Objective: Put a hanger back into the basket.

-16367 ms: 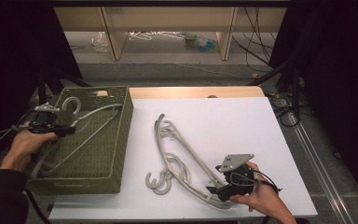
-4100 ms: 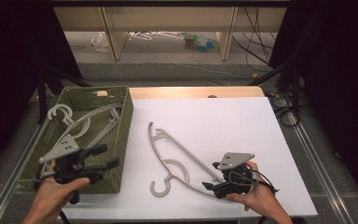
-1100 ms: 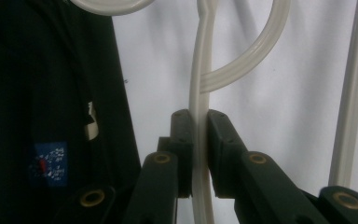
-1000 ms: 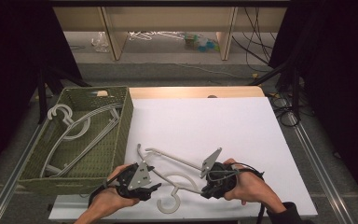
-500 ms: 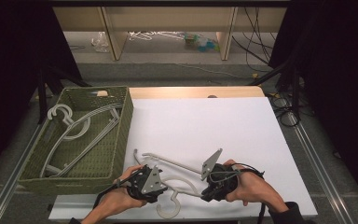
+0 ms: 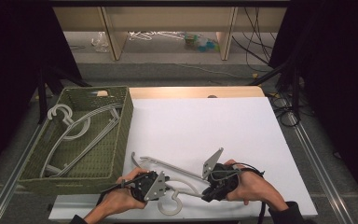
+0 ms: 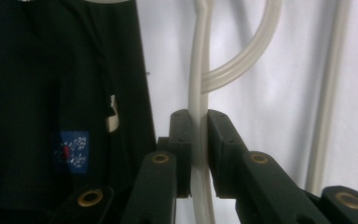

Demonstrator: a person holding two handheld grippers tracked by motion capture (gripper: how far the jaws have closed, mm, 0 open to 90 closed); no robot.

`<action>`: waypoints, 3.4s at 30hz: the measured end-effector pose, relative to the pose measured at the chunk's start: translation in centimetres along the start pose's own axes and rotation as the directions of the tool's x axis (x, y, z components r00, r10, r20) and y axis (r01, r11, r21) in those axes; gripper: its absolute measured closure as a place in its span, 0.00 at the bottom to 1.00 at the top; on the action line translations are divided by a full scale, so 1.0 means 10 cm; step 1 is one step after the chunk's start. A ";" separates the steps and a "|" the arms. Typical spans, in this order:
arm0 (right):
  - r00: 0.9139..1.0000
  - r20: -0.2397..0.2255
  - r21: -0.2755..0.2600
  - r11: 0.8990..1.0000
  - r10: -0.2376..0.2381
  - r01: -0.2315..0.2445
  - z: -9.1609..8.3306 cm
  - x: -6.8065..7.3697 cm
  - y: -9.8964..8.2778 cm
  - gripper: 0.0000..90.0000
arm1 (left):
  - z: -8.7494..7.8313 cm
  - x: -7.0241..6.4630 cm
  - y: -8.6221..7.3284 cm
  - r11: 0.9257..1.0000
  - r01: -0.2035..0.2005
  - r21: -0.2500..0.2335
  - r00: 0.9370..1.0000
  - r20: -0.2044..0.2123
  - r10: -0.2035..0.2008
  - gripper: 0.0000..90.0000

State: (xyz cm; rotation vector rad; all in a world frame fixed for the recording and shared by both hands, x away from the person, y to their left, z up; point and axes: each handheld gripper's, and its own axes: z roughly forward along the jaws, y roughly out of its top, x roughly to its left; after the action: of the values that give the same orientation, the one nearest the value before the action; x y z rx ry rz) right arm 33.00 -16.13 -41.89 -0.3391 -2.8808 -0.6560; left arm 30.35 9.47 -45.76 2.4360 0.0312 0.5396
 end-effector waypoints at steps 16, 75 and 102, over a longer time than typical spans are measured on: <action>0.954 0.259 -0.293 0.953 0.154 -0.074 -0.33 -0.10 0.03 0.43 | -0.14 0.11 0.23 0.997 0.073 -0.011 0.997 -0.029 -0.074 0.83; 0.944 0.238 -0.460 0.882 0.230 -0.098 -0.40 0.10 -0.25 0.37 | -0.36 0.78 -0.02 0.768 0.640 0.008 0.763 0.108 -0.637 0.88; 0.946 0.216 -0.446 0.887 0.240 -0.123 -0.30 0.10 -0.29 0.36 | -1.94 1.28 -0.14 0.659 0.686 -0.309 0.688 -0.021 -0.725 0.88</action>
State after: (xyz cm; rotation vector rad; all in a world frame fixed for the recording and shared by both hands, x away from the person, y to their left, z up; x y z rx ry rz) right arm 31.62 -19.86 -40.19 -0.8072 -2.8647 -1.2985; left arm 34.69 23.86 -27.96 1.8824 0.8826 0.3155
